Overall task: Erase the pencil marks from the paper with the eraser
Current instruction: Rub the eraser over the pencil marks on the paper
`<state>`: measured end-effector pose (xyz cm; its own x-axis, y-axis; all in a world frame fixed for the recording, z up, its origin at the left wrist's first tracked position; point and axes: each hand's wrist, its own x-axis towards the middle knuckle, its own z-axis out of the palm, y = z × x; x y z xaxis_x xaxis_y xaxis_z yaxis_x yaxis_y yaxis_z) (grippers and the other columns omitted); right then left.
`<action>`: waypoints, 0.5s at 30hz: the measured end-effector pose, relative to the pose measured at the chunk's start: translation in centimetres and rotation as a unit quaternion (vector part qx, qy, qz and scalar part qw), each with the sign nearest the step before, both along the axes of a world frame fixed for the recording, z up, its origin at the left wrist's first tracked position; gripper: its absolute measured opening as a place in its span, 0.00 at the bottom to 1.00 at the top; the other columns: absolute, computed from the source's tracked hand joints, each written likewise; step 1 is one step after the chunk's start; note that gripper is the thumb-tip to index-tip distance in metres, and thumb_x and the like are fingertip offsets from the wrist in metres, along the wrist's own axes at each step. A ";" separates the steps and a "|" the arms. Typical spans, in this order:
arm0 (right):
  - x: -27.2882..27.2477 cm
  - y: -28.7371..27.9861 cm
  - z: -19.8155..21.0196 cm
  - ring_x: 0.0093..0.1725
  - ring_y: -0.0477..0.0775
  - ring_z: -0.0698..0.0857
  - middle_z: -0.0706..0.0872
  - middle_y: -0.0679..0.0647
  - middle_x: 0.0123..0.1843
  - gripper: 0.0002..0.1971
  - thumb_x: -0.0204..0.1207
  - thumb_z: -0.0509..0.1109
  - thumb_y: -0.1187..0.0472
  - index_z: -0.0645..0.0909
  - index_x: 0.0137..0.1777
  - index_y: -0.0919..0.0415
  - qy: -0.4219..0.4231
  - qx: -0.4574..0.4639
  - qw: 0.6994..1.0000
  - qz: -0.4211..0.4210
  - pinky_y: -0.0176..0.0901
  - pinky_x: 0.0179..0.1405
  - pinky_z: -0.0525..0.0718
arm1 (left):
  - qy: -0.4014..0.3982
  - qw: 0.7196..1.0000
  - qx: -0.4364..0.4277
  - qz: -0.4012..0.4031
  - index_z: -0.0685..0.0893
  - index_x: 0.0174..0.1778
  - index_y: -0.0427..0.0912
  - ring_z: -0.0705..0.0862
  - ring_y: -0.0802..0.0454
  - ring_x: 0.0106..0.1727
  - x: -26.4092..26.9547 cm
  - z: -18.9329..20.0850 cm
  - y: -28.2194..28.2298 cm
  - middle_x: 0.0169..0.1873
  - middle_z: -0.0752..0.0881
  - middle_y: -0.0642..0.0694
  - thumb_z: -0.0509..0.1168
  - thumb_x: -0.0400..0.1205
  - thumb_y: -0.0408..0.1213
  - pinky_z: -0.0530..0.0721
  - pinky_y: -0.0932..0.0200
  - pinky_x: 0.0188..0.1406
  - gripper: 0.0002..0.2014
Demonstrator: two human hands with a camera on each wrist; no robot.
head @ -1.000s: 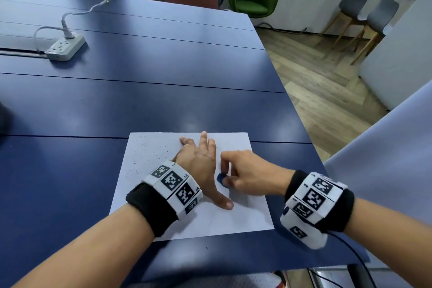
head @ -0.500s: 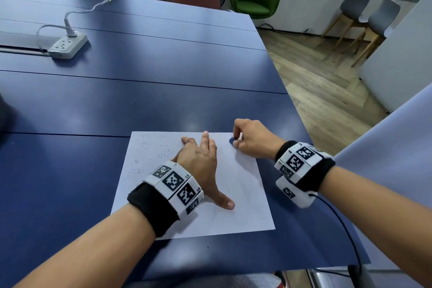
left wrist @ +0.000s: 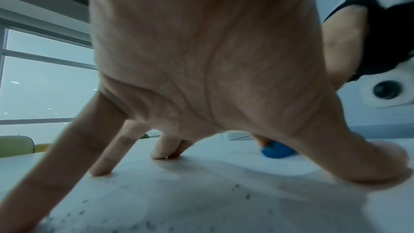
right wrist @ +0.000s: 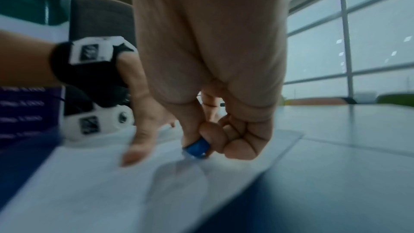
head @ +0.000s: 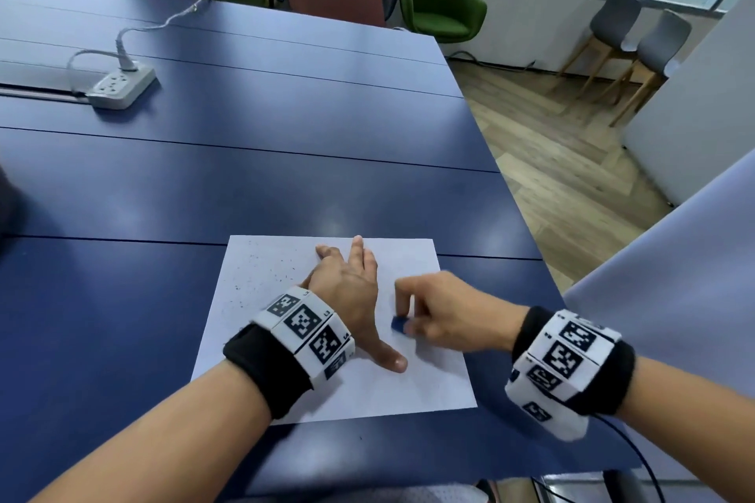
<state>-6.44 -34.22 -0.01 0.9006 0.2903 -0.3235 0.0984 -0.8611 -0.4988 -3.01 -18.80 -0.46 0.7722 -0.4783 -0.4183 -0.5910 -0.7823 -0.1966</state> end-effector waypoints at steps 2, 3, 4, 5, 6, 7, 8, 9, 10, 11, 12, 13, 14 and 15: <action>0.6 -1.3 0.3 0.29 0.46 0.78 0.81 0.46 0.31 0.05 0.75 0.73 0.62 0.79 0.43 0.59 -0.035 0.004 0.997 -0.067 0.42 0.32 0.80 | 0.001 1.000 -0.007 0.009 0.40 0.84 0.30 0.57 0.25 0.80 0.3 -0.5 0.0 0.84 0.43 0.30 0.61 0.58 0.84 0.61 0.39 0.78 0.74; 0.4 -1.6 0.2 0.29 0.46 0.77 0.81 0.48 0.31 0.05 0.75 0.72 0.62 0.78 0.43 0.59 -0.037 0.006 0.996 -0.079 0.44 0.33 0.81 | 0.007 1.000 -0.014 0.013 0.40 0.84 0.33 0.57 0.23 0.79 0.4 -0.8 0.0 0.84 0.43 0.30 0.62 0.57 0.84 0.61 0.39 0.78 0.74; -0.1 -1.6 0.2 0.28 0.45 0.76 0.81 0.47 0.31 0.04 0.75 0.72 0.63 0.78 0.43 0.58 -0.027 0.005 0.997 -0.067 0.42 0.32 0.80 | 0.014 0.999 -0.023 0.016 0.40 0.85 0.37 0.57 0.21 0.78 0.6 -0.9 0.0 0.84 0.43 0.30 0.63 0.56 0.84 0.61 0.38 0.78 0.74; -0.9 -1.5 0.1 0.27 0.44 0.76 0.80 0.46 0.30 0.04 0.75 0.72 0.63 0.78 0.43 0.57 -0.001 0.004 0.999 -0.040 0.38 0.30 0.78 | 0.023 0.999 -0.029 0.017 0.39 0.86 0.42 0.57 0.19 0.78 0.7 -1.0 0.0 0.84 0.43 0.29 0.64 0.55 0.83 0.60 0.37 0.78 0.73; -1.7 -1.3 0.2 0.27 0.43 0.76 0.80 0.45 0.30 0.04 0.74 0.72 0.63 0.79 0.43 0.56 0.036 0.001 0.999 -0.012 0.34 0.29 0.77 | 0.028 0.999 -0.032 0.017 0.39 0.86 0.46 0.57 0.18 0.77 0.8 -1.1 0.0 0.84 0.42 0.29 0.64 0.54 0.83 0.60 0.36 0.78 0.73; -2.0 -1.2 0.3 0.27 0.43 0.77 0.80 0.45 0.30 0.04 0.74 0.73 0.62 0.79 0.43 0.55 0.059 -0.004 0.998 0.008 0.31 0.29 0.75 | 0.030 0.999 -0.033 0.017 0.38 0.86 0.48 0.57 0.17 0.77 0.9 -1.2 0.0 0.83 0.42 0.28 0.64 0.54 0.83 0.60 0.36 0.78 0.72; -1.8 -1.3 0.4 0.27 0.43 0.77 0.81 0.45 0.30 0.04 0.74 0.73 0.62 0.80 0.42 0.54 0.055 -0.009 0.998 0.009 0.30 0.29 0.75 | 0.031 0.999 -0.033 0.017 0.38 0.86 0.49 0.57 0.17 0.76 0.9 -1.3 0.0 0.83 0.42 0.28 0.64 0.54 0.84 0.61 0.36 0.77 0.72; -1.4 -1.6 0.3 0.27 0.43 0.77 0.81 0.46 0.30 0.04 0.74 0.74 0.62 0.80 0.41 0.54 0.029 -0.008 0.999 -0.015 0.30 0.28 0.74 | 0.031 0.999 -0.035 0.016 0.37 0.86 0.50 0.57 0.17 0.76 1.0 -1.5 0.0 0.83 0.42 0.29 0.64 0.53 0.84 0.61 0.36 0.77 0.73; -0.9 -1.8 0.2 0.27 0.43 0.77 0.82 0.47 0.31 0.05 0.74 0.74 0.62 0.80 0.41 0.54 0.001 -0.001 0.999 -0.051 0.31 0.28 0.75 | 0.030 0.999 -0.038 0.017 0.37 0.85 0.50 0.57 0.17 0.76 1.0 -1.6 0.0 0.84 0.42 0.29 0.64 0.53 0.84 0.62 0.37 0.77 0.73; -0.7 -1.9 0.0 0.28 0.44 0.77 0.82 0.48 0.31 0.05 0.74 0.74 0.61 0.79 0.40 0.54 -0.021 0.009 0.997 -0.080 0.33 0.29 0.76 | 0.029 0.999 -0.041 0.019 0.37 0.85 0.51 0.57 0.17 0.76 1.1 -1.7 0.0 0.84 0.42 0.30 0.64 0.52 0.84 0.63 0.37 0.77 0.73; -0.8 -2.0 -0.2 0.28 0.44 0.77 0.82 0.48 0.31 0.06 0.74 0.73 0.61 0.79 0.40 0.54 -0.030 0.017 0.995 -0.092 0.34 0.29 0.76 | 0.030 0.998 -0.042 0.019 0.37 0.85 0.51 0.56 0.17 0.76 1.1 -1.7 0.0 0.84 0.41 0.30 0.64 0.52 0.84 0.63 0.37 0.77 0.73; -1.3 -1.9 -0.2 0.27 0.44 0.76 0.82 0.47 0.31 0.06 0.74 0.73 0.62 0.79 0.40 0.53 -0.021 0.022 0.996 -0.082 0.35 0.29 0.76 | 0.031 0.998 -0.043 0.022 0.37 0.85 0.51 0.56 0.17 0.77 1.1 -1.7 0.0 0.84 0.41 0.31 0.64 0.52 0.84 0.63 0.37 0.77 0.73; -1.9 -1.9 -0.1 0.27 0.44 0.76 0.81 0.47 0.31 0.05 0.74 0.72 0.62 0.79 0.40 0.53 0.004 0.022 0.998 -0.055 0.34 0.29 0.76 | 0.034 0.998 -0.044 0.025 0.37 0.85 0.51 0.55 0.17 0.77 1.2 -1.7 0.1 0.84 0.41 0.31 0.65 0.52 0.84 0.63 0.37 0.77 0.73; -2.7 -1.8 0.1 0.28 0.43 0.75 0.81 0.46 0.31 0.05 0.74 0.72 0.63 0.79 0.41 0.53 0.038 0.014 0.999 -0.025 0.33 0.29 0.75 | 0.038 0.998 -0.045 0.028 0.36 0.85 0.51 0.54 0.17 0.77 1.2 -1.7 0.1 0.84 0.41 0.31 0.65 0.51 0.84 0.64 0.36 0.77 0.74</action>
